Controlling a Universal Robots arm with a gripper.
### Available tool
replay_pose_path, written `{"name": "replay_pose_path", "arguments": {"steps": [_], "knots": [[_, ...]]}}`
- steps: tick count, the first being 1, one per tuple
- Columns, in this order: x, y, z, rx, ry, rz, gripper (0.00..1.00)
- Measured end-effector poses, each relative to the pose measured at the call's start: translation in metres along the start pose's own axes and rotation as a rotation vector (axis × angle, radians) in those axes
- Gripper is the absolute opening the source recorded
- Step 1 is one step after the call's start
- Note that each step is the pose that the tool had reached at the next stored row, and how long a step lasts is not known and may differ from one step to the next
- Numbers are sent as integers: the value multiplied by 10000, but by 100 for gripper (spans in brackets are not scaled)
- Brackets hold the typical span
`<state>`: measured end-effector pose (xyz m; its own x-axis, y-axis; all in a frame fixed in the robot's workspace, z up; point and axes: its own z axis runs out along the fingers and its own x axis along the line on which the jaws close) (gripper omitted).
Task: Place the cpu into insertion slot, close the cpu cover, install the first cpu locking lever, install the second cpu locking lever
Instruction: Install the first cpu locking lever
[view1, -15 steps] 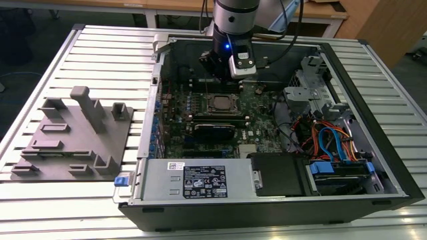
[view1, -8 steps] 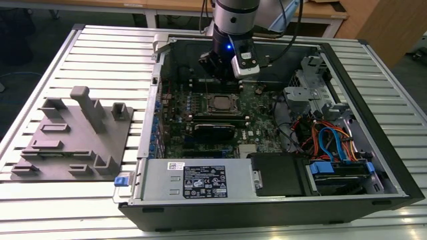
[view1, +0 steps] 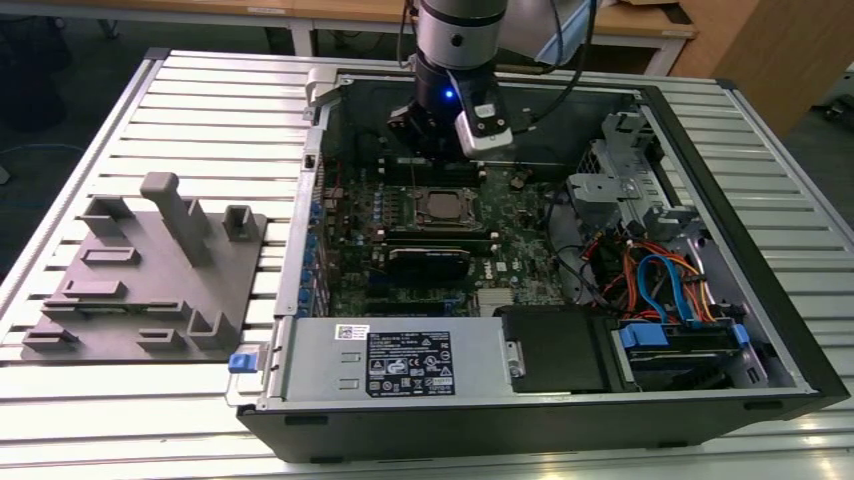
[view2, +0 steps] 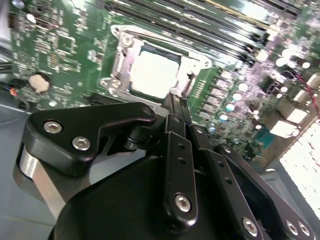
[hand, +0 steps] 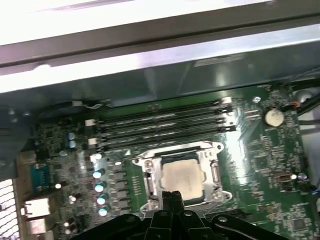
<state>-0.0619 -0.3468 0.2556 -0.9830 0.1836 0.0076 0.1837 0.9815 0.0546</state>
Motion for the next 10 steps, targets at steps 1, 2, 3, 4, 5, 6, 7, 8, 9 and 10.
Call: {"name": "replay_pose_path", "arguments": {"steps": [1,2,3,4,5,6,7,8,9,10], "knots": [[27,-5,0,-2,-9,-1,11],[45,-9,1,-3,-13,0,11],[56,-10,1,-3,-15,0,11],[63,-11,1,-2,-13,-11,11],[63,-12,1,0,-7,-105,11],[64,-12,2,1,2,-273,11],[64,-12,3,3,9,-414,11],[68,-13,4,2,12,-478,11],[79,-16,5,0,11,-494,11],[95,-19,5,1,10,-502,11]]}}
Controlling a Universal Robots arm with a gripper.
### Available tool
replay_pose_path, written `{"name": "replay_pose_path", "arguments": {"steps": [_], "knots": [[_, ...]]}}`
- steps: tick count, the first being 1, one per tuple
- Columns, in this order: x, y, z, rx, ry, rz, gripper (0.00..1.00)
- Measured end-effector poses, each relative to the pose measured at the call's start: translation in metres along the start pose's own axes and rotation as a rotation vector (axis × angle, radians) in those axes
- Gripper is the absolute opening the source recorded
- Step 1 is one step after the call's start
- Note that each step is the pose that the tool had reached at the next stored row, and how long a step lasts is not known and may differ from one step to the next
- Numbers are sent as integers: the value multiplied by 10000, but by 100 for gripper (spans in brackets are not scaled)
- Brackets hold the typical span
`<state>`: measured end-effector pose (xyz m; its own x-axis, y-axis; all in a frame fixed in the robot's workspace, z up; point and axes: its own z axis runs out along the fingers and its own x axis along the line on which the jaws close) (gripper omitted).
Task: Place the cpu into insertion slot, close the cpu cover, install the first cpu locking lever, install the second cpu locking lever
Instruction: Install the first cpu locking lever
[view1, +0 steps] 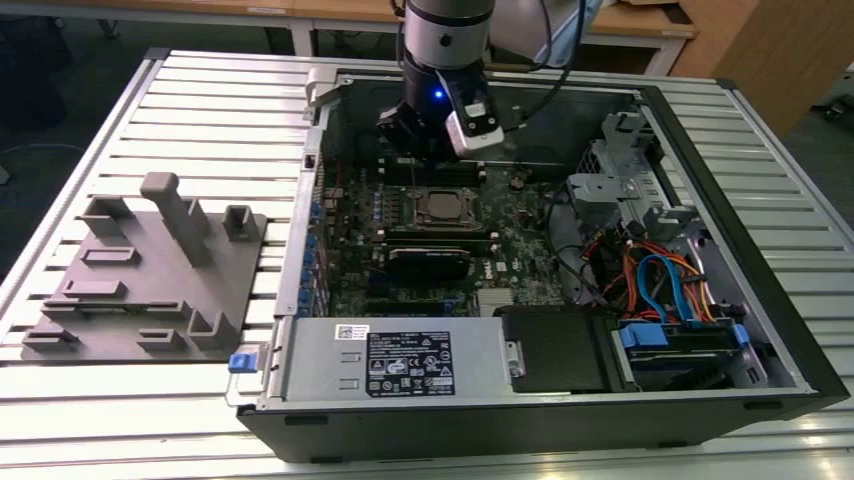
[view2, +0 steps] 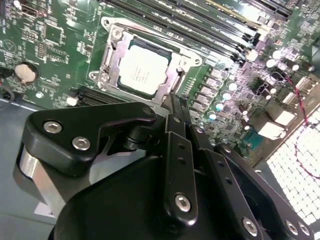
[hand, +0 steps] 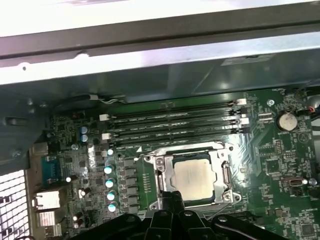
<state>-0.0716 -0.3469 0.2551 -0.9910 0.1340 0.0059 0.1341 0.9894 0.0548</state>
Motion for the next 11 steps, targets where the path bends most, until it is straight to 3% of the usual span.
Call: {"name": "replay_pose_path", "arguments": {"steps": [4,11], "knots": [[54,-7,7,-2,3,-73,11],[72,-11,15,-2,29,-578,11]]}}
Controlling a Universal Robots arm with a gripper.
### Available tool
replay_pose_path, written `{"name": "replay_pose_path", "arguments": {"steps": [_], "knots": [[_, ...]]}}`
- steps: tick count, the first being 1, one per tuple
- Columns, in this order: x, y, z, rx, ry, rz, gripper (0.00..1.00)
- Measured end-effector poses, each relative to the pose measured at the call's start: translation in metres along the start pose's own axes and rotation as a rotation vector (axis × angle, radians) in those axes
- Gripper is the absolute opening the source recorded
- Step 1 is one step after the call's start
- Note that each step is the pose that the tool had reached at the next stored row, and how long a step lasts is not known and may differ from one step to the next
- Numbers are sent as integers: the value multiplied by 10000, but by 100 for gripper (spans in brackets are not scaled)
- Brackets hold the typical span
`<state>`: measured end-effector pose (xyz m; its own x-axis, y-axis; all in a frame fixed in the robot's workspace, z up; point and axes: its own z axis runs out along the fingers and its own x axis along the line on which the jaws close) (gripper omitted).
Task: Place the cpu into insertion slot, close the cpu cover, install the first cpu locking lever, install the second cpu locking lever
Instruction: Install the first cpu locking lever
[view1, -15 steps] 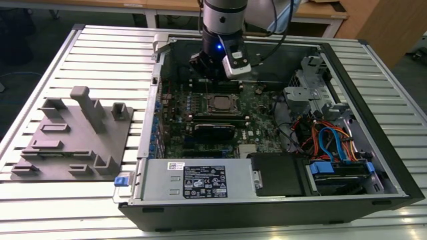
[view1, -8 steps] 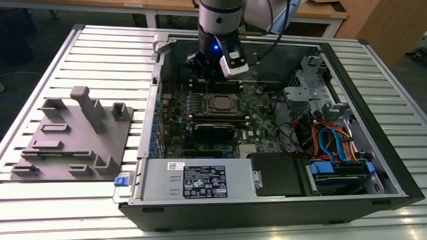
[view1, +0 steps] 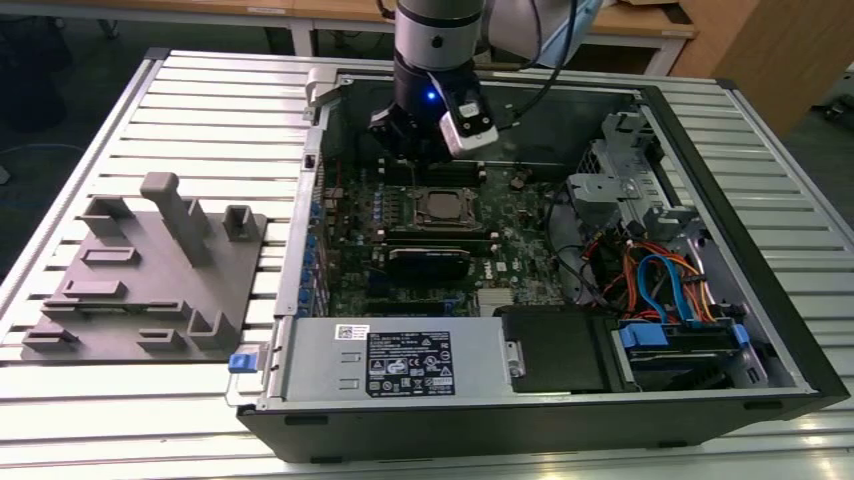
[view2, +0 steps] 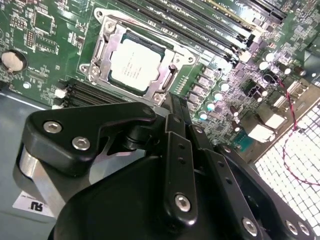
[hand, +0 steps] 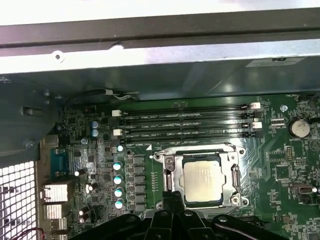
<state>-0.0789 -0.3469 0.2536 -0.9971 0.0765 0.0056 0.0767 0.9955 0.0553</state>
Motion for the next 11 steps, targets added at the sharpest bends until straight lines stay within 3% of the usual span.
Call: {"name": "replay_pose_path", "arguments": {"steps": [11], "knots": [[11,-1,0,1,1,-1,11]]}}
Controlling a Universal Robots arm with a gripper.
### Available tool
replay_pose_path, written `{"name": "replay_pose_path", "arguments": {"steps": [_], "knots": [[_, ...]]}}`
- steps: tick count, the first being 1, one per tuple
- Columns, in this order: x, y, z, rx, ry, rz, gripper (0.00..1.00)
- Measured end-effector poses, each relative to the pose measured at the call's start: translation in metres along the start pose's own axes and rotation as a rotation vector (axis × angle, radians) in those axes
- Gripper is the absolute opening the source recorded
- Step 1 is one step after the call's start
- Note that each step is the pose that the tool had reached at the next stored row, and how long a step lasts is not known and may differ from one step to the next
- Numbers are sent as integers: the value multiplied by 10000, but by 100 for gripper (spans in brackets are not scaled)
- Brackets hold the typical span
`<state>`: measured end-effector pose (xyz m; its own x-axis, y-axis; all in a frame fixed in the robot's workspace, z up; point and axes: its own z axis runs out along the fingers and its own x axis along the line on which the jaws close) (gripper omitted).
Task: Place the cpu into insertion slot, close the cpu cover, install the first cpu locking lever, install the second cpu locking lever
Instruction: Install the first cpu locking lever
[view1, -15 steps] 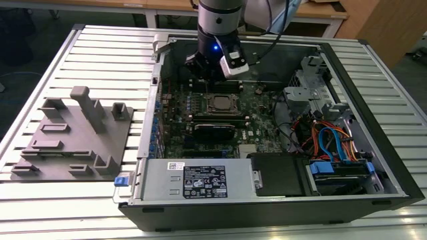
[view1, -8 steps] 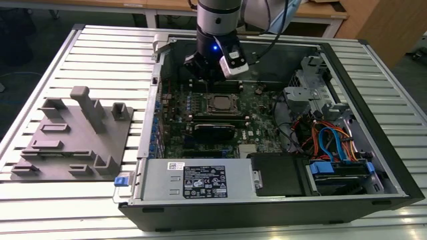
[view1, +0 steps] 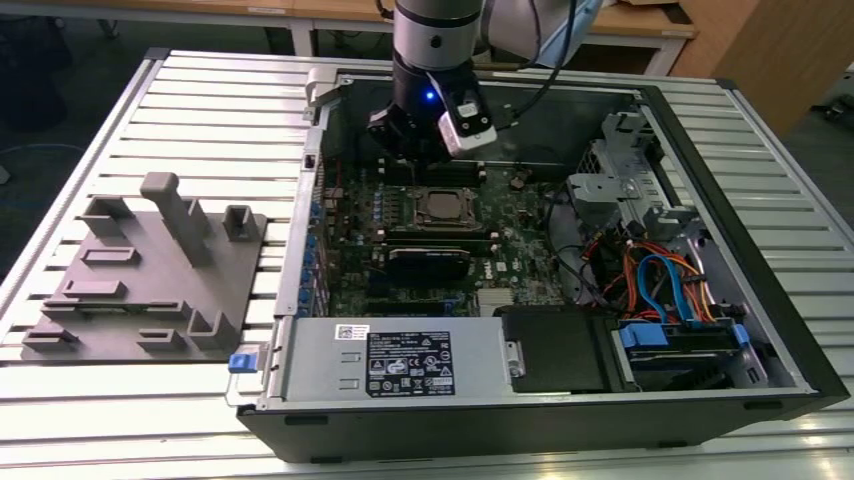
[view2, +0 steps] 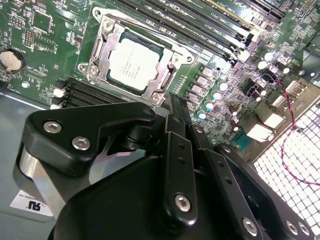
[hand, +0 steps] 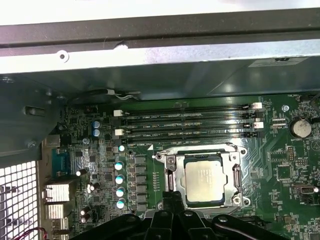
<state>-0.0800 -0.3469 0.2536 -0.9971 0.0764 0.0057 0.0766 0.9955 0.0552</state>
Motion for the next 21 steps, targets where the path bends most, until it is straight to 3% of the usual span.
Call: {"name": "replay_pose_path", "arguments": {"steps": [9,14,21], "knots": [[14,-1,0,1,9,-183,11],[82,3,1,0,-1,-241,11],[152,92,6,2,2,-297,11]]}}
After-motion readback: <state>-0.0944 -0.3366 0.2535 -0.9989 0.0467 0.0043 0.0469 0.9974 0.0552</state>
